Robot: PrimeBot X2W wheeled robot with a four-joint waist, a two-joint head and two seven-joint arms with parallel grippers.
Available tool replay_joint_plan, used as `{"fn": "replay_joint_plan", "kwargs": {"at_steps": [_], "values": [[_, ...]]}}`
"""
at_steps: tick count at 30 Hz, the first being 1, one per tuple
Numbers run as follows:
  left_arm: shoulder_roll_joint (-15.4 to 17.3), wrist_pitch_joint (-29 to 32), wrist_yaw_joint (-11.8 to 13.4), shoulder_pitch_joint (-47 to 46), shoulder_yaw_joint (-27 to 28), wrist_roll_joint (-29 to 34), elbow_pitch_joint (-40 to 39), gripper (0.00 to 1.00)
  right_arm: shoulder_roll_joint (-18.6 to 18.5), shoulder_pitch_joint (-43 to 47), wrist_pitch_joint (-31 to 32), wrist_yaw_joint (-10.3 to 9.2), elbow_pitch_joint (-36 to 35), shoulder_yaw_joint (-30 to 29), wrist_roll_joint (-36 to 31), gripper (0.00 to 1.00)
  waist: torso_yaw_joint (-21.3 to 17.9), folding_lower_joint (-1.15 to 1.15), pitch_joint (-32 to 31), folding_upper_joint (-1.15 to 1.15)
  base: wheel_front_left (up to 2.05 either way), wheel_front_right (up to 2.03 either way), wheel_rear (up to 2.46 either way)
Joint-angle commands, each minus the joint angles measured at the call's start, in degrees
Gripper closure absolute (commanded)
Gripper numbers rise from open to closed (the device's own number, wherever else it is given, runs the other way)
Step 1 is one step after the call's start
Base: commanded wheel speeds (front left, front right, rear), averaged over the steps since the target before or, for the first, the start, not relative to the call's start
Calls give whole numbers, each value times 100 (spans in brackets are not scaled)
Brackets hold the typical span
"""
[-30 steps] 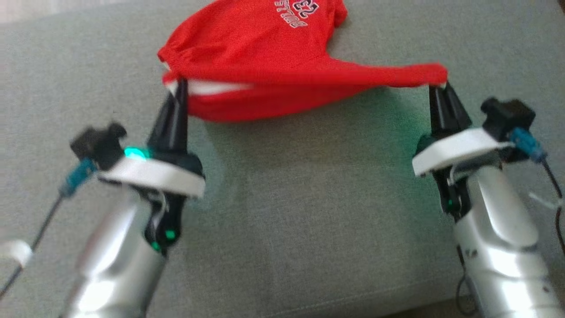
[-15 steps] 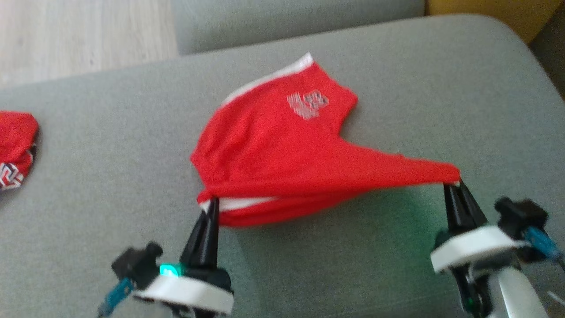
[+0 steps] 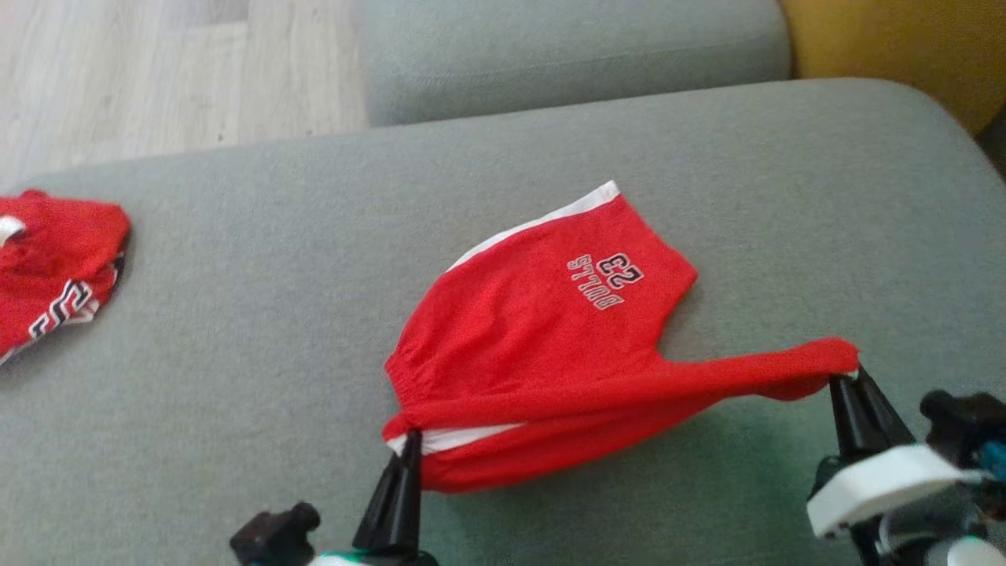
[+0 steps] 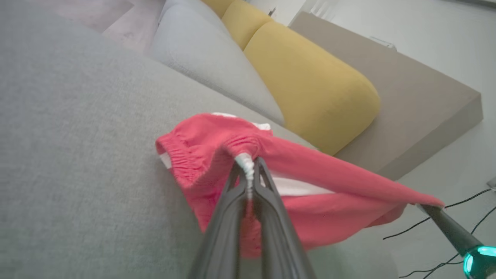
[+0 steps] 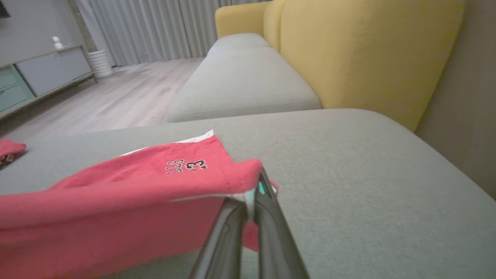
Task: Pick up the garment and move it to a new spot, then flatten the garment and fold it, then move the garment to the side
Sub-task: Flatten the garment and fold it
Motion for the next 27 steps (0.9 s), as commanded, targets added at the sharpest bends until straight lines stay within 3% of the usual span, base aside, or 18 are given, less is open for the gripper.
{"fn": "replay_joint_plan", "kwargs": {"at_steps": [1, 10, 18, 25, 27], "values": [[-85, 62, -19, -438, 93, -21, 3, 100, -55, -538, 110, 22, -90, 100, -35, 100, 220, 0, 241, 0, 0, 0, 0], [-498, 333, -96, -1831, 179, -198, 1066, 100, -602, -2212, 575, 22, 1188, 206, 4, 100, 763, 0, 921, 0, 0, 0, 0], [-660, 445, -154, -2960, 305, -453, 1909, 100, -881, -3819, 954, 22, 2625, 709, 242, 100, 928, 0, 1484, 0, 0, 0, 0], [-723, 421, -73, -3560, 207, -630, 2561, 100, -1047, -4989, 838, 22, 3943, 1160, 350, 100, 1028, 0, 1775, 0, 0, 0, 0], [-731, 408, -26, -3651, 146, -682, 2687, 100, -1065, -5226, 807, 22, 4307, 1322, 365, 49, 1046, 0, 1796, 0, 0, 0, 0]]}}
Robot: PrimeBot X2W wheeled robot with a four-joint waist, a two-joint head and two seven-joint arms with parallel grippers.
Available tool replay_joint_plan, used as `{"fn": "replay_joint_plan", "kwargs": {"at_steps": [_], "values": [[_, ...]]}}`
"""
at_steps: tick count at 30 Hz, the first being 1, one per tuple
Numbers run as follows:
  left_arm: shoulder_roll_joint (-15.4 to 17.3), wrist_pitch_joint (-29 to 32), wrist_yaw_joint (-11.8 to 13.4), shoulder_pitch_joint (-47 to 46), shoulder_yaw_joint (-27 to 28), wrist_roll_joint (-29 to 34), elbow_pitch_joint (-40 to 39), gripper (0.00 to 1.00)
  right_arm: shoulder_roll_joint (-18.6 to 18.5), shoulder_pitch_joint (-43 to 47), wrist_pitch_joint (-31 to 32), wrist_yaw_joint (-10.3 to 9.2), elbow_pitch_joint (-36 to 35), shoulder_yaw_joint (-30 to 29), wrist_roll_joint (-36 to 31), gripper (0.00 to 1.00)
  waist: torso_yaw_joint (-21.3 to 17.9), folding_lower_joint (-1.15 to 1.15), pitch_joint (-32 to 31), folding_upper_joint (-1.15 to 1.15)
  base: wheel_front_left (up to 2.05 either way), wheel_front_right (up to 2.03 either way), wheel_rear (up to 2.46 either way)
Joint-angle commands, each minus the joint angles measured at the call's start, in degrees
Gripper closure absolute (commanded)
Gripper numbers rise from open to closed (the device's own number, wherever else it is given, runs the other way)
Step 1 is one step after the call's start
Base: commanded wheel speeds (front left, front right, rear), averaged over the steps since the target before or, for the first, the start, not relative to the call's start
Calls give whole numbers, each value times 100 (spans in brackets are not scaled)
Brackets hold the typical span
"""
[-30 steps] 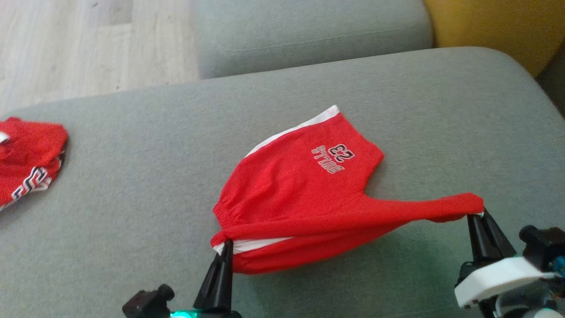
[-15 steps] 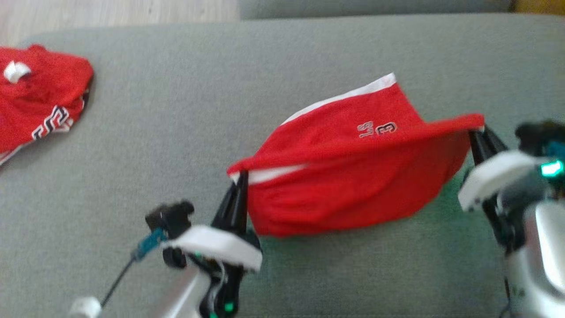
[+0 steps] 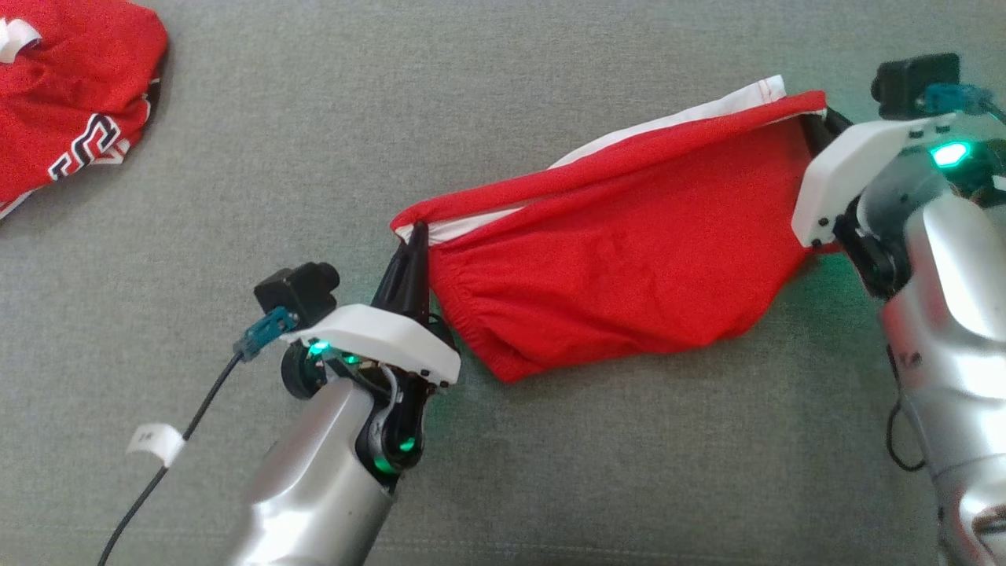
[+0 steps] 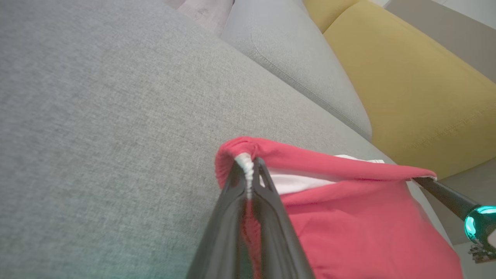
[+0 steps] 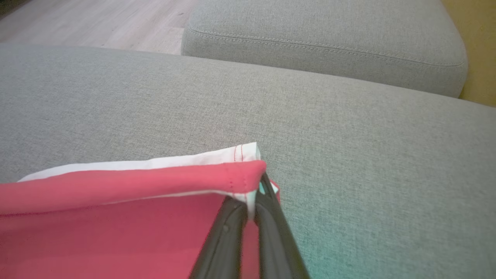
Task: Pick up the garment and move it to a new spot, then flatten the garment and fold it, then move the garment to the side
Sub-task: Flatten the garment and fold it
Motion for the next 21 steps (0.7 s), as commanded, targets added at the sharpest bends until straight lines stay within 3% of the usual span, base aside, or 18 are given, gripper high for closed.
{"fn": "replay_joint_plan", "kwargs": {"at_steps": [1, 3, 6, 7, 13, 21], "values": [[29, -43, 51, -209, 105, -49, -75, 100, -47, -230, -94, 22, -34, 155, 59, 0, 23, -2, 14, 0, 0, 0, 0], [25, -58, 108, -256, 30, -103, -14, 100, -58, -412, -250, 22, 241, 251, 95, 0, 42, -2, 8, 0, 0, 0, 0], [23, -111, 209, -262, -78, -187, -11, 5, -60, -590, -566, 22, 566, 366, 155, 0, 60, -2, -51, 0, 0, 0, 0], [22, -125, 240, -245, -108, -207, -19, 0, -54, -625, -670, 22, 657, 392, 189, 0, 63, -2, -84, 0, 0, 0, 0], [127, -310, 350, -20, -282, -16, -227, 0, -55, -667, -1108, 22, 1096, 569, 443, 0, 39, -2, -377, 0, 0, 0, 0], [837, -629, 643, 589, -429, 592, -927, 0, -246, -275, -1356, 22, 1562, 777, 910, 0, 94, -2, -1047, 0, 0, 0, 0]]}}
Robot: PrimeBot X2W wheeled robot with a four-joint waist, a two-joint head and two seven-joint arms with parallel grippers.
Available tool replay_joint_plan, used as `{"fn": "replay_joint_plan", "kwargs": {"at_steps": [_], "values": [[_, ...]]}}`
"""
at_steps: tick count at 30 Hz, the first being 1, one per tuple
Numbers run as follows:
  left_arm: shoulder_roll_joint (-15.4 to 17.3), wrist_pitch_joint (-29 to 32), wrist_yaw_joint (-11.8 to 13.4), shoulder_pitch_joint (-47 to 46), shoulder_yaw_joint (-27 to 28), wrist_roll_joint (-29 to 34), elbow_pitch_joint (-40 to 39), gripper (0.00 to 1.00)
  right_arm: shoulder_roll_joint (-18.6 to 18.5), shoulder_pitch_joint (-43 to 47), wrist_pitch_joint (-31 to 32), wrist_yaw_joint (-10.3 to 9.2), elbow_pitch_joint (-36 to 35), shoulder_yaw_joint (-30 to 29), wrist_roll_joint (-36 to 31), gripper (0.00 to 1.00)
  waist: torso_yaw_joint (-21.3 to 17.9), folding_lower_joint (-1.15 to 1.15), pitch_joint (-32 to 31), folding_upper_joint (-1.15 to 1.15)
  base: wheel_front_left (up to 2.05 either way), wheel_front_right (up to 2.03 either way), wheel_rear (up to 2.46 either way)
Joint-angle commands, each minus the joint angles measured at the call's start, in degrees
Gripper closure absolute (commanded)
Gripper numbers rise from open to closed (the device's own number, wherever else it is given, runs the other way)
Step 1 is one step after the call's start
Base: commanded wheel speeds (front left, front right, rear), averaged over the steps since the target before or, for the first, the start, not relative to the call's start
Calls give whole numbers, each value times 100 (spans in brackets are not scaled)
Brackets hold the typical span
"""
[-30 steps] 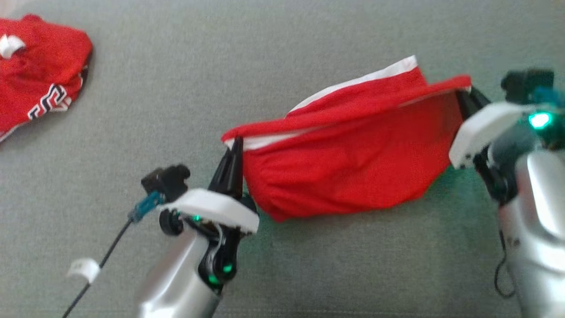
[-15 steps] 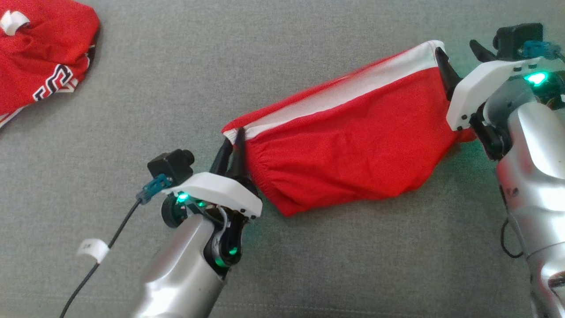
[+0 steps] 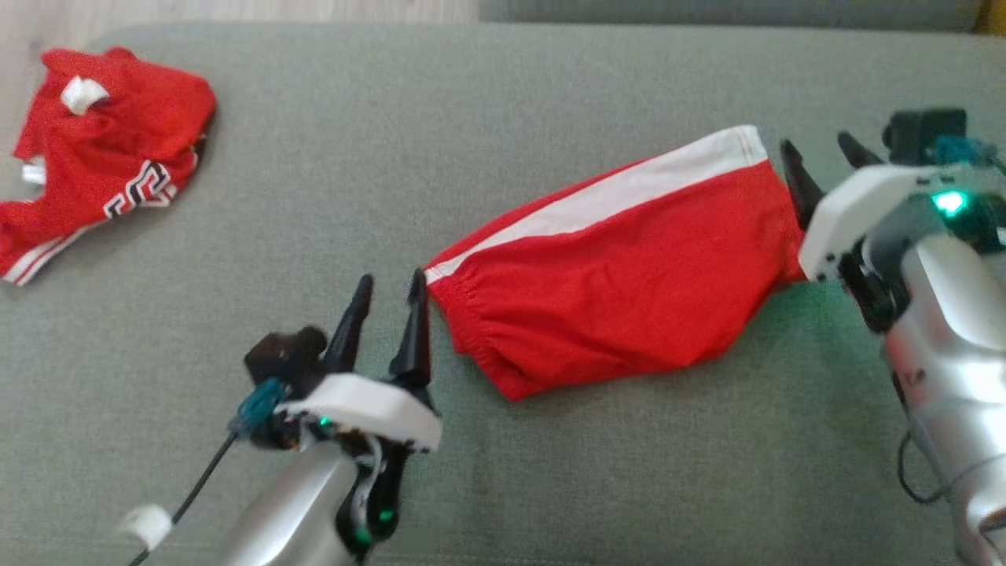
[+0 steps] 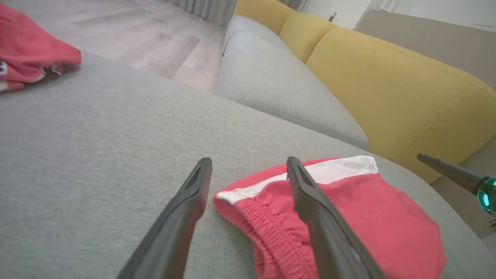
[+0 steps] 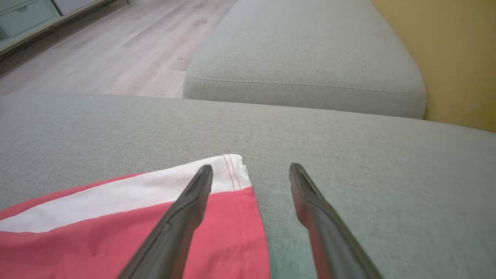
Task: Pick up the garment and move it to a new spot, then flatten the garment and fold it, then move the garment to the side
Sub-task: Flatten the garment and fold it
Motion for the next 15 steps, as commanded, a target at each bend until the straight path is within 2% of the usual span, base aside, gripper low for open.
{"fn": "replay_joint_plan", "kwargs": {"at_steps": [1, 6, 15], "values": [[291, -88, 127, 44, 141, 141, -372, 0, -92, 116, -101, 22, -36, 85, 112, 0, 62, 1, -275, 0, 0, 0, 0], [710, -109, 418, 476, 227, 270, -878, 0, -152, 416, -75, 22, 264, 61, 309, 0, 220, 1, -489, 0, 0, 0, 0], [1129, -106, 866, 1092, 451, 268, -1556, 0, -200, 573, -88, 22, 854, -207, 451, 0, 567, 1, -382, 0, 0, 0, 0]]}}
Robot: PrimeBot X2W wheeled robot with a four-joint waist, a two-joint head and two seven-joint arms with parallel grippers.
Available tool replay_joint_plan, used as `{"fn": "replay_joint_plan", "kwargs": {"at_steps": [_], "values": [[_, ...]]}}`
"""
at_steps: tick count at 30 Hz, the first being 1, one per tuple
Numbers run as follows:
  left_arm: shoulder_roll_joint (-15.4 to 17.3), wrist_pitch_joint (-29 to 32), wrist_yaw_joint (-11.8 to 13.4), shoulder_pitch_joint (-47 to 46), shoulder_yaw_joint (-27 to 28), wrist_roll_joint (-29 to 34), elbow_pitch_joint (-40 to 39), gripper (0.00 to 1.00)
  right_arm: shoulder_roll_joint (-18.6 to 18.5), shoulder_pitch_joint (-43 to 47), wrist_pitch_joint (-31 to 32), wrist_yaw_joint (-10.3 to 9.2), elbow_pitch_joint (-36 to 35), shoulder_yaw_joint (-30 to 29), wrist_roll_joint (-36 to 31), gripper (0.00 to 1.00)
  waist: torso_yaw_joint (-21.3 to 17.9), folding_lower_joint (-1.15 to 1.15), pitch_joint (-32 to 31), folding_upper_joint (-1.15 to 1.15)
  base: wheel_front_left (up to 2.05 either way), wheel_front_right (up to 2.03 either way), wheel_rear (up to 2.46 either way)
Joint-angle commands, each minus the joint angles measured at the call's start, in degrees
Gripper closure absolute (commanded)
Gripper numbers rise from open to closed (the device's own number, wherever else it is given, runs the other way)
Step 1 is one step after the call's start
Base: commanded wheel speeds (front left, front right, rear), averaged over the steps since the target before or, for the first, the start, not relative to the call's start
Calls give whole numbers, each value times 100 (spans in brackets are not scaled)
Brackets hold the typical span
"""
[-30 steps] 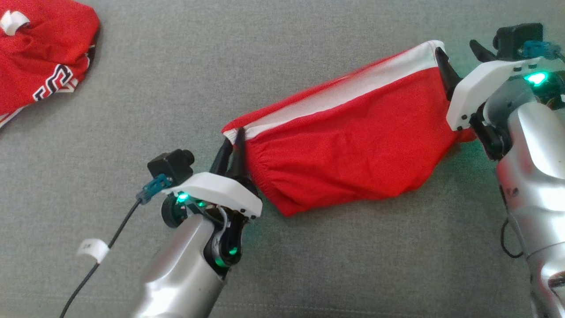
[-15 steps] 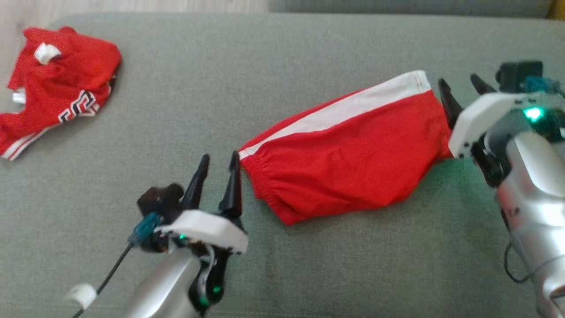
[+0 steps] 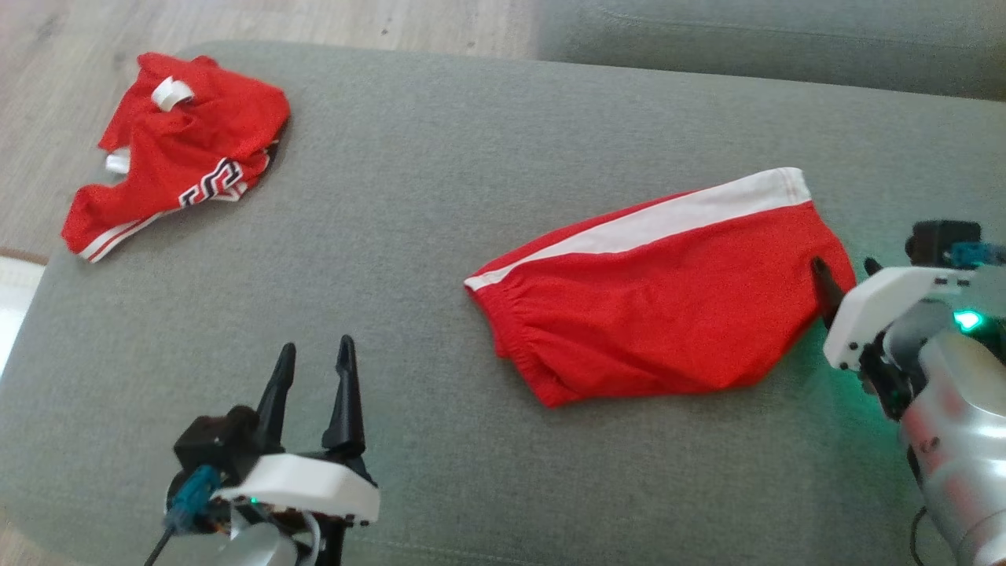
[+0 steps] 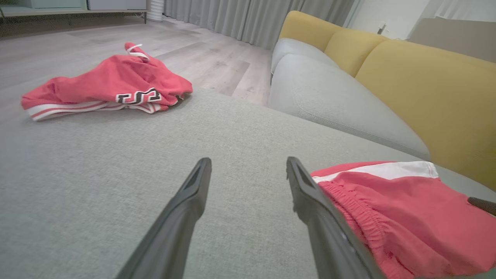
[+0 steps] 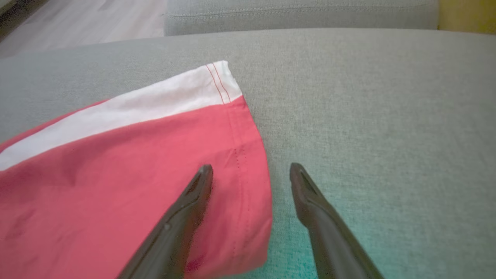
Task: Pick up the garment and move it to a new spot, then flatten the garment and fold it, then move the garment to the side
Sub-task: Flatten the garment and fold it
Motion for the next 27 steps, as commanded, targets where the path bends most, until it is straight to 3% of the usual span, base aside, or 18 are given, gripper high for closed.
{"fn": "replay_joint_plan", "kwargs": {"at_steps": [1, 9, 10, 12, 14, 15, 27], "values": [[179, -54, 59, -144, 260, 47, -242, 0, -91, -89, -44, 22, -49, 24, 42, 0, 91, 1, 59, 0, 0, 0, 0], [262, -88, 233, 52, 311, 91, -501, 0, 74, -62, 135, 22, 588, -144, 111, 0, 274, 1, 46, 0, 0, 0, 0], [270, -90, 243, 71, 311, 92, -516, 0, 122, -50, 168, 22, 613, -152, 155, 4, 273, 1, 29, 0, 0, 0, 0], [294, -91, 269, 112, 314, 98, -541, 0, 199, -33, 183, 22, 637, -171, 243, 55, 254, 1, -6, 0, 0, 0, 0], [321, -93, 294, 144, 324, 102, -569, 0, 237, -30, 140, 22, 637, -153, 280, 76, 219, 1, -36, 0, 0, 0, 0], [332, -93, 304, 158, 328, 103, -584, 0, 248, -39, 76, 22, 625, -152, 295, 100, 196, 1, -49, 0, 0, 0, 0], [333, -108, 325, 332, 264, 106, -613, 0, 318, 73, -980, 22, 723, -427, 408, 100, -370, 1, -463, 0, 0, 0, 0]]}}
